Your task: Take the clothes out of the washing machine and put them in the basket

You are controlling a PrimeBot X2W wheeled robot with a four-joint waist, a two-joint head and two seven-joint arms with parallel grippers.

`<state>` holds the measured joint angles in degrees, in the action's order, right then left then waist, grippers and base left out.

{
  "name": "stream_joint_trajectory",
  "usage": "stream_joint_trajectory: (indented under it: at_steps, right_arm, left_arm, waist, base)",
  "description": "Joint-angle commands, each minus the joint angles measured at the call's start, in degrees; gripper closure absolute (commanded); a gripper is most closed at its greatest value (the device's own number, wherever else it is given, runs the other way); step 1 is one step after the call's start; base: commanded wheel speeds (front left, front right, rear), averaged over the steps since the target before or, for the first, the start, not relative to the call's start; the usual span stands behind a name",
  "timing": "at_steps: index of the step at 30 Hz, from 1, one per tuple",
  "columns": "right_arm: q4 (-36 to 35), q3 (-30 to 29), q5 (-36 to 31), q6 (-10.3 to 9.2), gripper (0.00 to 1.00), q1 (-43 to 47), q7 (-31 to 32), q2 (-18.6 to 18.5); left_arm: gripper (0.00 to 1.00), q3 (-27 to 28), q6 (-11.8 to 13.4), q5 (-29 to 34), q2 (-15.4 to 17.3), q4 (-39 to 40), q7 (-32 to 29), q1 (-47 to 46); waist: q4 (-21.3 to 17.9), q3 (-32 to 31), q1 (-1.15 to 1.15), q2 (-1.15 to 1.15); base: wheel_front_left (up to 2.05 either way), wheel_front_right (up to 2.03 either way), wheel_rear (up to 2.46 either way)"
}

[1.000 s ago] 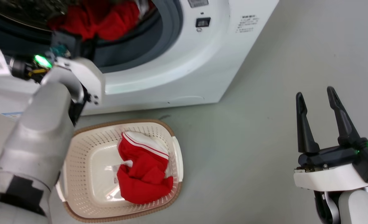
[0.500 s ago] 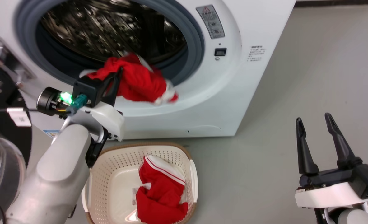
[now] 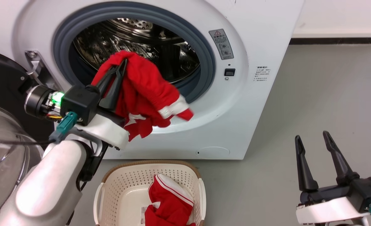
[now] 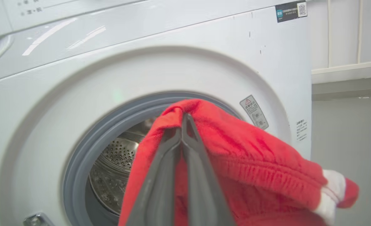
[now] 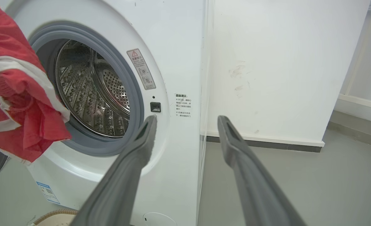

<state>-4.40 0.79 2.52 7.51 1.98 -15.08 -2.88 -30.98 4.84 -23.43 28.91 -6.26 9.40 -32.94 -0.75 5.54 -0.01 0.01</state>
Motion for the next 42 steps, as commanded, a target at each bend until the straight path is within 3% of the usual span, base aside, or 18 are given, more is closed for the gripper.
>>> stream_joint_trajectory:
  at_steps: [1,9,21,33,42]
  right_arm:
    - [0.2,0.1,-0.2,-0.04,0.00,0.9,-0.1,0.0]
    - [0.3,0.0,-0.2,-0.04,0.00,1.9,-0.1,0.0]
    - [-0.1,-0.5,-0.4,-0.04,0.00,0.6,-0.1,0.0]
    - [-0.8,-0.8,-1.0,-0.04,0.00,-2.7,-0.1,0.0]
    - [-1.8,-0.8,-2.0,-0.04,0.00,-6.5,-0.1,0.0]
  left_arm:
    - [1.00,0.3,0.6,0.3,0.5,1.7,-0.3,0.9]
    - [1.00,1.7,3.9,1.1,3.7,14.6,-3.4,3.2]
    - [1.00,1.3,6.3,1.6,6.1,22.9,-5.4,7.7]
    - [1.00,-2.4,4.9,-0.6,5.1,16.4,-3.0,15.2]
    - [1.00,-5.0,0.9,-4.8,-0.1,-0.4,1.6,16.5]
  waist:
    - [0.2,-0.6,0.01,-0.01]
    - [0.6,-1.7,0.01,-0.01]
    - [1.0,0.5,0.01,-0.01]
    - [0.9,6.7,0.01,-0.01]
    - [-0.3,14.3,0.01,-0.01]
  base:
    - [0.00,0.00,0.00]
    - [0.00,0.00,0.00]
    - [0.00,0.00,0.00]
    - [0.00,0.00,0.00]
    - [0.00,0.00,0.00]
